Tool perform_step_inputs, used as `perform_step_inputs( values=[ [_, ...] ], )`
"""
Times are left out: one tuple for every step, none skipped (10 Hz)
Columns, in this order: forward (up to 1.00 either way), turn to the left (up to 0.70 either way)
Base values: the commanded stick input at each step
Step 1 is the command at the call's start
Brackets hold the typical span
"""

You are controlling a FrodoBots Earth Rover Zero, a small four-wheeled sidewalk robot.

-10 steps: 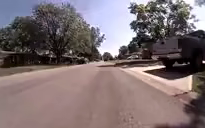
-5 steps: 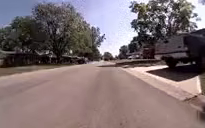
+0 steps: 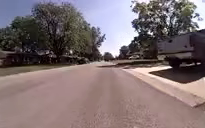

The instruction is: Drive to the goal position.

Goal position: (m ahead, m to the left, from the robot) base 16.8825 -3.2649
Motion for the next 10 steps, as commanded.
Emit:
perform_step_inputs(
  values=[
    [0.5,0.0],
    [0.5,0.0],
    [0.5,0.0],
    [0.5,0.0],
    [0.5,0.0],
    [0.5,0.0],
    [0.5,0.0],
    [0.5,0.0],
    [0.5,0.0],
    [0.5,0.0]
  ],
)
